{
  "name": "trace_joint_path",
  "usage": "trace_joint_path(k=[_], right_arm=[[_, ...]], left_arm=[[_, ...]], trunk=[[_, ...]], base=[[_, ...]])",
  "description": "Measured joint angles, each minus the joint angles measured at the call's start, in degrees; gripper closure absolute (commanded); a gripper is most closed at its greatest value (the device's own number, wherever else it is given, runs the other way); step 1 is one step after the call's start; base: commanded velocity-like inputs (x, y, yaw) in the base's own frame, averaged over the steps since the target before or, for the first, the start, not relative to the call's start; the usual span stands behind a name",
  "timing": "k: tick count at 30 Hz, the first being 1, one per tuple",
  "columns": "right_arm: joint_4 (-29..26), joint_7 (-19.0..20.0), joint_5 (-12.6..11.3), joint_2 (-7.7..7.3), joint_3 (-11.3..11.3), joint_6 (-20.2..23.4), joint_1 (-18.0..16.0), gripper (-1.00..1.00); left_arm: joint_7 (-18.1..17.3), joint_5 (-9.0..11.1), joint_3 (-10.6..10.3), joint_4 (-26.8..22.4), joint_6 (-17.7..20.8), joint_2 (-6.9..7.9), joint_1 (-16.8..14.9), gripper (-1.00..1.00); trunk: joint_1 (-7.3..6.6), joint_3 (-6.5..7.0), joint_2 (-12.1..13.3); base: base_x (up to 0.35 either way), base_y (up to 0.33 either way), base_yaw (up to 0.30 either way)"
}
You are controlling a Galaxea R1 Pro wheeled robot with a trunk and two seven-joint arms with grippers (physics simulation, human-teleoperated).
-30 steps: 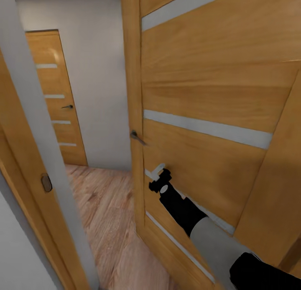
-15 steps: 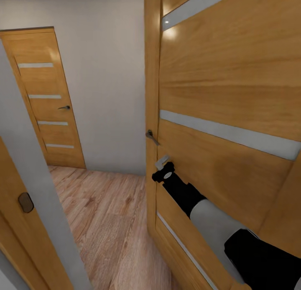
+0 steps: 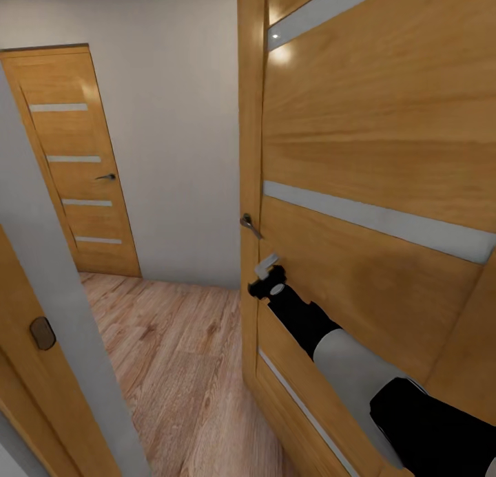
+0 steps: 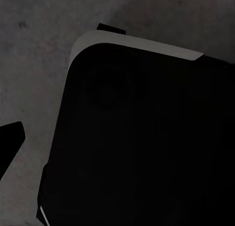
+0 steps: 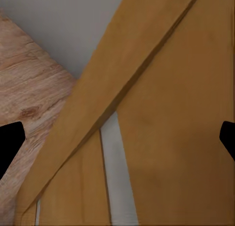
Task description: Move the two storage containers from the living room to the garage. In the garage, place one container on the floor and stack the other container on top of it (either order is fine).
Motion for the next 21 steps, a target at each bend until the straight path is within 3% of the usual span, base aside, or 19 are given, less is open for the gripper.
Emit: trace_joint_path(k=[3,6,9,10,13,21], right_arm=[[0.1,0.1,-4.3,0.00,0.2,-3.4,0.0,-1.00],[0.8,-0.1,-6.0,0.00,0.6,-3.9,0.3,-1.00],[1.6,-1.8,-6.0,0.00,0.6,-4.1,0.3,-1.00],[2.6,-6.6,-7.0,0.00,1.0,-4.9,0.4,-1.00],[3.2,-10.5,-6.6,0.00,0.8,-4.2,0.4,-1.00],[3.2,-11.1,-6.2,0.00,1.3,-2.1,0.6,-1.00]], left_arm=[[0.0,0.0,0.0,0.0,0.0,-0.01,0.0,-1.00],[0.0,0.0,0.0,0.0,0.0,0.02,0.0,-1.00],[0.0,0.0,0.0,0.0,0.0,-0.01,0.0,-1.00],[0.0,0.0,0.0,0.0,0.0,0.01,0.0,-1.00],[0.1,0.0,0.0,0.0,0.0,0.01,0.0,-1.00],[0.0,0.0,0.0,0.0,0.0,0.02,0.0,-1.00]], trunk=[[0.00,0.00,0.0],[0.00,0.00,0.0],[0.00,0.00,0.0],[0.00,0.00,0.0],[0.00,0.00,0.0],[0.00,0.01,0.0]], base=[[0.000,0.000,0.000],[0.000,0.000,0.000],[0.000,0.000,0.000],[0.000,0.000,0.000],[0.000,0.000,0.000],[0.000,0.000,0.000]])
